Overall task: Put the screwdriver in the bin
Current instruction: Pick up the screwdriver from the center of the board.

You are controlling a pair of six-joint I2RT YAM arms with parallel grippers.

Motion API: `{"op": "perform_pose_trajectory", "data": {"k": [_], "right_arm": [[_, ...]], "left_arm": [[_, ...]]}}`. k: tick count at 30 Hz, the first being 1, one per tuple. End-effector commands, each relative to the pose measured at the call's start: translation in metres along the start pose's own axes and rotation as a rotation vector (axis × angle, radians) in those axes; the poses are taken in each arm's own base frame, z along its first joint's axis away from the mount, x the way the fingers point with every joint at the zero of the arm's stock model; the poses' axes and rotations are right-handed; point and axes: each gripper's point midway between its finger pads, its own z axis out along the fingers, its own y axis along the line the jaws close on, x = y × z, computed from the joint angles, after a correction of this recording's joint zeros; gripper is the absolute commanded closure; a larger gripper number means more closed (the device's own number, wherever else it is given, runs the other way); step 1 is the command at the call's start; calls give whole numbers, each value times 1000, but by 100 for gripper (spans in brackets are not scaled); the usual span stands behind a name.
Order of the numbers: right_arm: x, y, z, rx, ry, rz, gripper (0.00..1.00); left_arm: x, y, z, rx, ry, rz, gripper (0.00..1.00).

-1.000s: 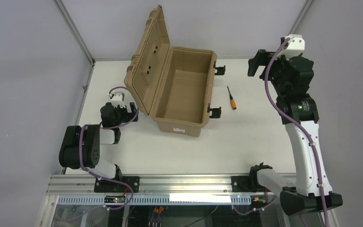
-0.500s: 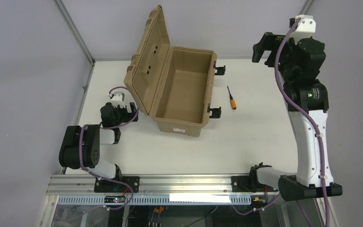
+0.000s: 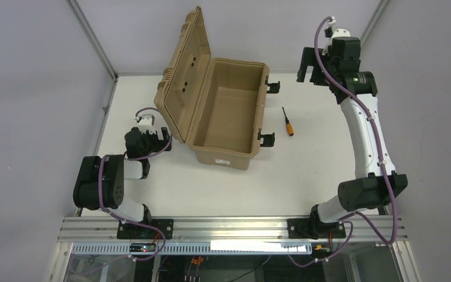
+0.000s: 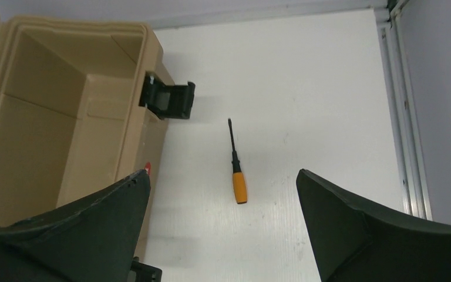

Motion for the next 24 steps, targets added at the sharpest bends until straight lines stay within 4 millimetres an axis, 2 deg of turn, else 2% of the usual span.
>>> {"op": "perform_pose_trajectory", "data": {"k": [1, 5, 9, 15, 24], "right_arm": [[25, -1, 20, 16, 119, -3, 1], [54, -2, 50, 28, 198, -4, 1], [94, -5, 85, 51, 307, 9, 1], [149, -9, 119, 74, 432, 28, 1], [223, -16, 153, 108, 572, 28, 1]], "left_arm": [[-19, 0, 0, 13, -69, 24, 1], [-19, -1, 0, 14, -68, 24, 1], [-19, 0, 0, 13, -68, 24, 1], [-19, 0, 0, 13, -68, 25, 1], [-19, 0, 0, 13, -68, 23, 1]]}}
